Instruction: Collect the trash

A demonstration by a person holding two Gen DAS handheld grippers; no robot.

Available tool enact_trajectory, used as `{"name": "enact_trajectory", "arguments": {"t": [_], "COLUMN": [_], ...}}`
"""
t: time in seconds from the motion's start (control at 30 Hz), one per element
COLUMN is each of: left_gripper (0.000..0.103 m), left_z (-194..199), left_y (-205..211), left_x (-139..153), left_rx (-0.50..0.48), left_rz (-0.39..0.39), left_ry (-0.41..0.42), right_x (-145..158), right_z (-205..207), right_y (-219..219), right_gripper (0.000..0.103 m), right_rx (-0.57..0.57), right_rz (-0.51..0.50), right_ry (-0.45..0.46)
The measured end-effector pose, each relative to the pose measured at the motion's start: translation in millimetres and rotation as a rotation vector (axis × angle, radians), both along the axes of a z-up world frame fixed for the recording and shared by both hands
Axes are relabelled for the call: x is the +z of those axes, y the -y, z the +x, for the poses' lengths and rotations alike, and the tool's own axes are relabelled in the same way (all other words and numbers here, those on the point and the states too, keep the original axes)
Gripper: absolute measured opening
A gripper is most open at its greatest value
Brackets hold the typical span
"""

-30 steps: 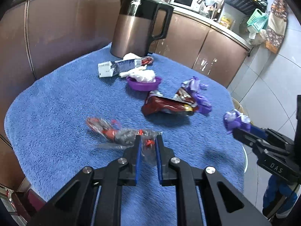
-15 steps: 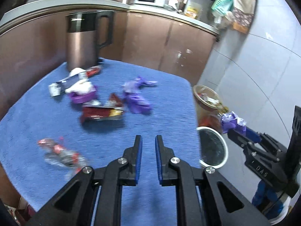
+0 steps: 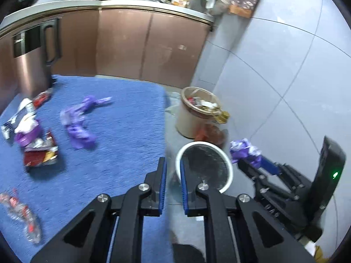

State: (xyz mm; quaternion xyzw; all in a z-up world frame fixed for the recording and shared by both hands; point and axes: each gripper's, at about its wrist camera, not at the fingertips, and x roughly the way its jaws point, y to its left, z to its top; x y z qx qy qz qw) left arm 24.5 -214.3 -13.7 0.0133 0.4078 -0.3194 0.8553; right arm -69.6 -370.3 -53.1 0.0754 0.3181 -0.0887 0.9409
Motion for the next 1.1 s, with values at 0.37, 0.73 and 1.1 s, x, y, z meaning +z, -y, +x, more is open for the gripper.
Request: {"name": "enact_trajectory", "arguments": {"t": [0.37, 0.73, 1.1], "left_gripper": [0.01, 0.014, 0.048], "left_z": [22.9, 65.7, 63.0], "left_y": [41.9, -50.9, -200.7], "left_x": [1.5, -18.9, -11.8], "left_rx": [-0.092, 0.139, 0.473], "left_rz": [-0.076, -0.026, 0.077], "left_ry": [-0.061, -0.08, -0.051], "right_x": [-16.8, -30.4, -46.5], "right_z": [-4.3, 6.1, 23.9], "right_y": [43.8, 54.8, 56.3], "right_gripper": [0.039, 0.039, 0.039], "right_rx": [-0.099, -0.106, -0.085], "right_rz": [0.051, 0.074, 0.102], "right_ry": [-0.022, -0.052, -0.082]}}
